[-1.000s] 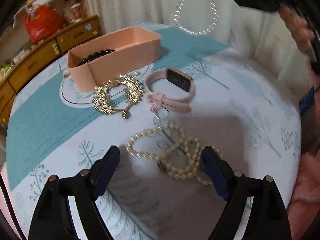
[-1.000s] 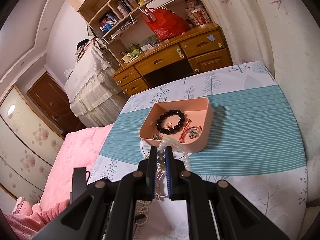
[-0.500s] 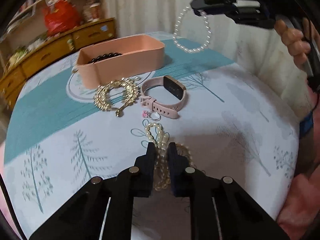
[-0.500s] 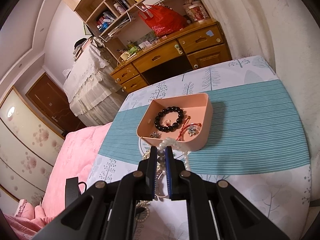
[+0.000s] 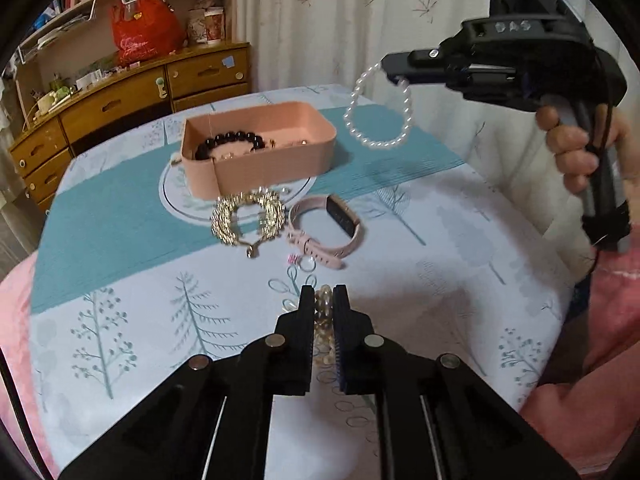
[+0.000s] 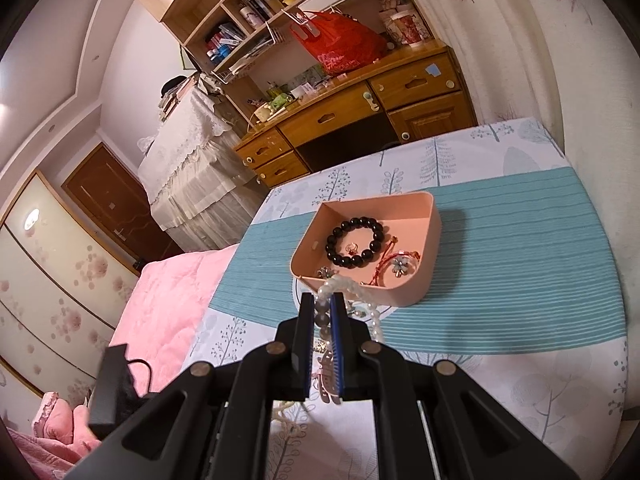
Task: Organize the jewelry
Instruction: 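Carry the pearl necklace and pearl bracelet over the pink tray while both tools open to drop them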
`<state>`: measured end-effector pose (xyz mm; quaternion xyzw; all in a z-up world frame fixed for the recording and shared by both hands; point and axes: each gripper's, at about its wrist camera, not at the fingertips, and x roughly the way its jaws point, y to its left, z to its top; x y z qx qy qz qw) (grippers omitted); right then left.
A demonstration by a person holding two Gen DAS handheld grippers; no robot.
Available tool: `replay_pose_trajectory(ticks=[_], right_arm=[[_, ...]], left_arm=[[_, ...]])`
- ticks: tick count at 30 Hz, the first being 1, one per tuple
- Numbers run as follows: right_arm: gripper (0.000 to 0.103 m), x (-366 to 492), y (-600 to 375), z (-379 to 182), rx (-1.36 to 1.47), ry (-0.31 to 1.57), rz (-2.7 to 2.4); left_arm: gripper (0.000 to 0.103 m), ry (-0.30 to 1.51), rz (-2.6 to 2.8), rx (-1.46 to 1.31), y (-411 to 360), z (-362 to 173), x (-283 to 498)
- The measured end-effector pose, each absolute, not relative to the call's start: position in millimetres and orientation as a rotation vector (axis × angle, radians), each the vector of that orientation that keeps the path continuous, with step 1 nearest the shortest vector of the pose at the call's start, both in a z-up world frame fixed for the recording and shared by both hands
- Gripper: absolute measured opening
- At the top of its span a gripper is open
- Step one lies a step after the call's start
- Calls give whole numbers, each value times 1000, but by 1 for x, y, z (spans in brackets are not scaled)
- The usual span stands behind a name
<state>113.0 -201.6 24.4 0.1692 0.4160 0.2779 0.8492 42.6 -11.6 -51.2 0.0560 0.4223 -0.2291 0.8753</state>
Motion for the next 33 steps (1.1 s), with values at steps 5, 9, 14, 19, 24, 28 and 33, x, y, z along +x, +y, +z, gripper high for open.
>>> replay_pose_trajectory(ticks=[5,9,14,19,24,28,33], right_arm=[[8,116,-197,38,321,851,597],[8,122,-192,49,295,828,610],[8,138,-185,53,272,829,631],[8,154,-179,47,243,837,620],[8,173,-177,29,239,847,604],[8,189,-177,9,265,857,601],[8,203,-177,-19,267,914,548]], left_arm=[[6,902,-471,123,-10,-21,48],[6,870,-470,119,-6,9,60],[6,773,-461,98,1,47,81],[7,704,-417,84,8,68,111],[7,662,-388,36,11,64,152],[7,699,-363,20,7,39,189],[7,776,-367,-57,4,2,223]])
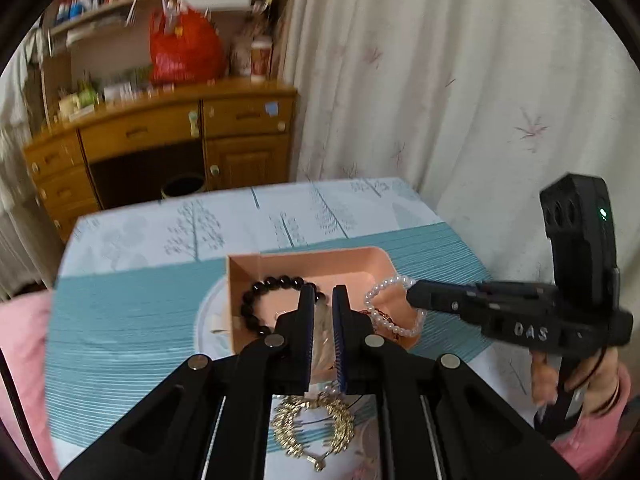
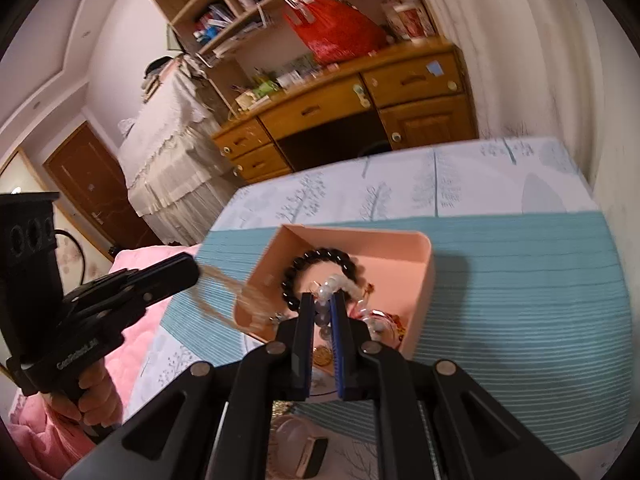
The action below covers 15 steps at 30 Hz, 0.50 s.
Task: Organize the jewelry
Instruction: 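Carry the pearl necklace and pearl bracelet over the pink tray while both tools open to drop them, then withdraw both tools from the tray toward the gold necklace and pink watch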
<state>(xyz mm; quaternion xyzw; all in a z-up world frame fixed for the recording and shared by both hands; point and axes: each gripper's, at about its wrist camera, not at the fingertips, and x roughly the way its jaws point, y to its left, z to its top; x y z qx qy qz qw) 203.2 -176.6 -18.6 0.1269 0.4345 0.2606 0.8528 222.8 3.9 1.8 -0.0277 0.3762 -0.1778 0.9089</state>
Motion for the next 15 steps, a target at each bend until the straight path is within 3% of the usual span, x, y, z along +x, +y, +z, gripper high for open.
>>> replay_pose_trajectory(ticks=[1,3,5,7,9,11,13,15], right_arm=[[8,205,-177,-23,279,922,547],[11,207,-178,-29,295,932,545],[18,207,-179,-31,307,928,546],[26,204,-180,-28,317,912,554],[35,198,-181,-23,319,890,560],[39,192,-181,-18,318,871,560],[47,184,-181,-13,316,853,556],[60,176,-181,-9,306,836,547]], left_arm=[[9,794,-356,-64,3,-5,229],[24,827,-338,-78,4,-14,236],[55,861,-325,-107,7,-19,242],[66,862,-320,-124,11,-19,241],[69,852,-292,-106,13,-17,237],[87,848,-249,-82,16,-14,232],[92,859,-217,-74,19,-13,227],[92,877,-203,-59,23,-13,221]])
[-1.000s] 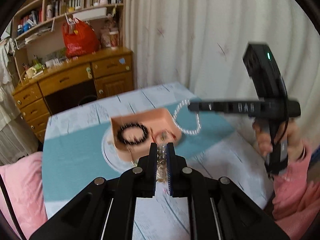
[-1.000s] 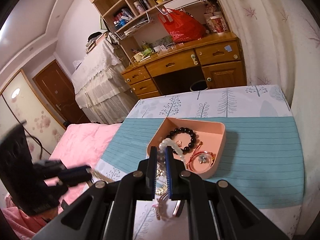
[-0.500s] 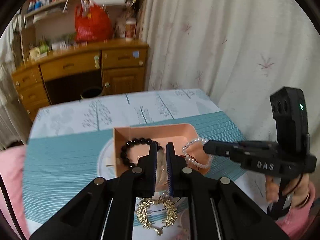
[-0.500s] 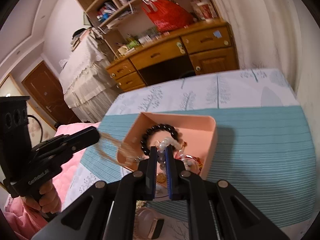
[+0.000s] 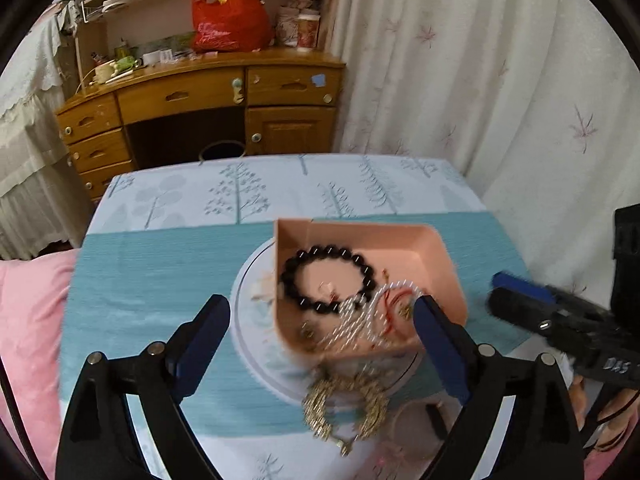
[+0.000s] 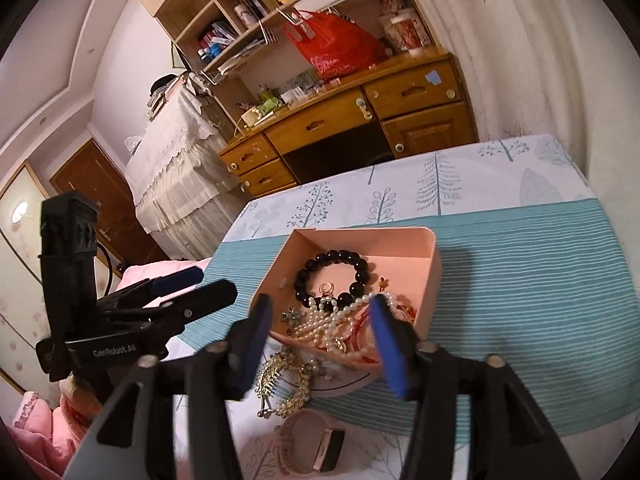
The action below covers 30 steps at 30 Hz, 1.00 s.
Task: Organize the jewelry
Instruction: 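Withdraw both tools from the tray toward the gold necklace and pink watch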
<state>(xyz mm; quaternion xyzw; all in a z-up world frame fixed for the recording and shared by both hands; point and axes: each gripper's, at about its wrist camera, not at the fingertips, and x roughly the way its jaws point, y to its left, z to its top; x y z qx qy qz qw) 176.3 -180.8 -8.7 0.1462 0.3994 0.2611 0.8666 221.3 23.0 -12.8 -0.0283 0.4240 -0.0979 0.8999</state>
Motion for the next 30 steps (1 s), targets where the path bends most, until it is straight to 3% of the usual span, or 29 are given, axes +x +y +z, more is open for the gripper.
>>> replay_pose_trajectory(ticks=[3,20,30], right_arm=[[71,164,-180,-6,285,827,517],[71,105,-149,-68,112,977,476],[71,90,-121,-82,1,951,469]], left_arm=[[92,885,-151,1,23,-14,207],[93,1037,29,-19,56,-65,182],[93,1093,-89,-74,46,-90,182]])
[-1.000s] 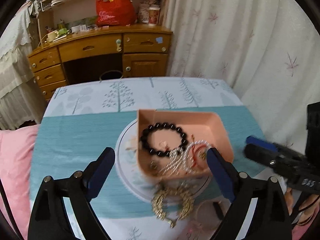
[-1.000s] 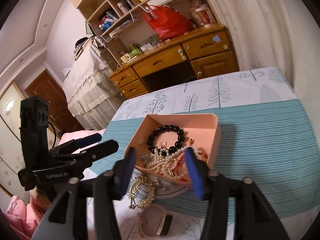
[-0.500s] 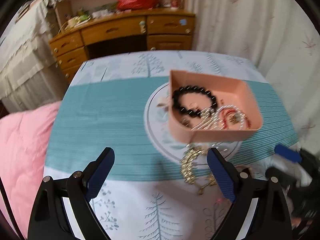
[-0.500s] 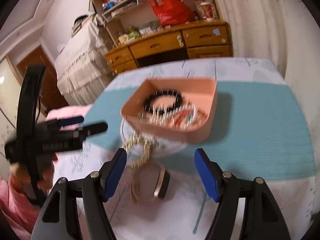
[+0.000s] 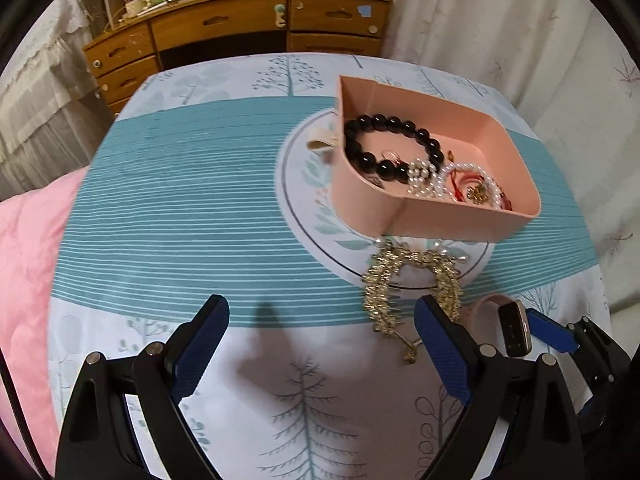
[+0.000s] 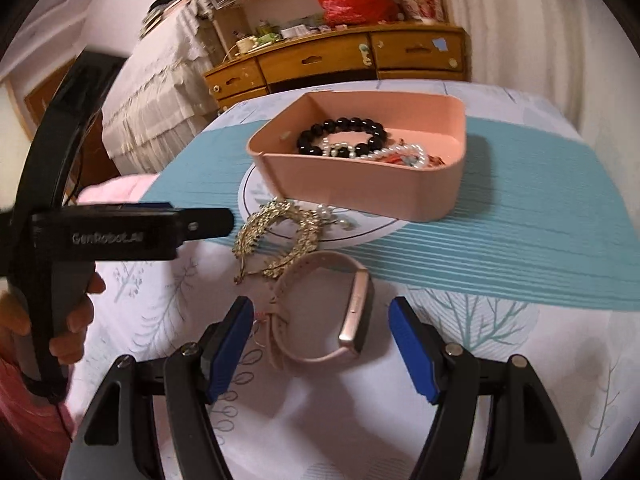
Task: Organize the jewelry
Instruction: 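Withdraw both tools from the tray toward the gold necklace and pink watch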
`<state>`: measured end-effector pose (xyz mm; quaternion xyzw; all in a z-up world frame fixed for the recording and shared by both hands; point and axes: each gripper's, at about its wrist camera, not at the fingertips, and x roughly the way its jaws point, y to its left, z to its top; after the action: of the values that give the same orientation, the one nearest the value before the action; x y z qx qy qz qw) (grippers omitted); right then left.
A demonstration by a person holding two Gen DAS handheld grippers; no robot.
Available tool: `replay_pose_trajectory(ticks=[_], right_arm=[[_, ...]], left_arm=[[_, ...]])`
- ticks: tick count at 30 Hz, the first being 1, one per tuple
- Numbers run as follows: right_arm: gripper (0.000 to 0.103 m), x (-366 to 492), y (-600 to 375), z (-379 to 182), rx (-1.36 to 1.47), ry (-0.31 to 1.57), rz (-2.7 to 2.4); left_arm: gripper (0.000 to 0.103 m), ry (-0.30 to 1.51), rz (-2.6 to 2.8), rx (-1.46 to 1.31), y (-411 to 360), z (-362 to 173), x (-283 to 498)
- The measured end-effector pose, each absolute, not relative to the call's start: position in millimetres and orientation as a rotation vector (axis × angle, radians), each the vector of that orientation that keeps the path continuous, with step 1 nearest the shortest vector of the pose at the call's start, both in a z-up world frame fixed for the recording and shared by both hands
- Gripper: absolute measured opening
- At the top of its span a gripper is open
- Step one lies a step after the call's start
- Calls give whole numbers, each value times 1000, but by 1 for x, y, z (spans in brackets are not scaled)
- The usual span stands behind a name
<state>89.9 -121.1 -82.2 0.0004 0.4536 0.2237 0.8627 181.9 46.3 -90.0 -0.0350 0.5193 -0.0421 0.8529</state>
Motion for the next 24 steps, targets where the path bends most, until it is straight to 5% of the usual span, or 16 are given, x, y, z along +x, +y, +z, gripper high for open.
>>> replay_pose_trajectory(ticks=[10,17,24], right_arm=[[70,91,-109,-87,-84,943,453],[45,90,-113,-87,-116,935,441],[41,92,-128,-83,-131,949,410]], left_arm=[[93,1133,-205,-108,22,-97,194],[93,1149,-228,-73,3,-102,202],[93,1148,-232,-36,-11,-105,208]])
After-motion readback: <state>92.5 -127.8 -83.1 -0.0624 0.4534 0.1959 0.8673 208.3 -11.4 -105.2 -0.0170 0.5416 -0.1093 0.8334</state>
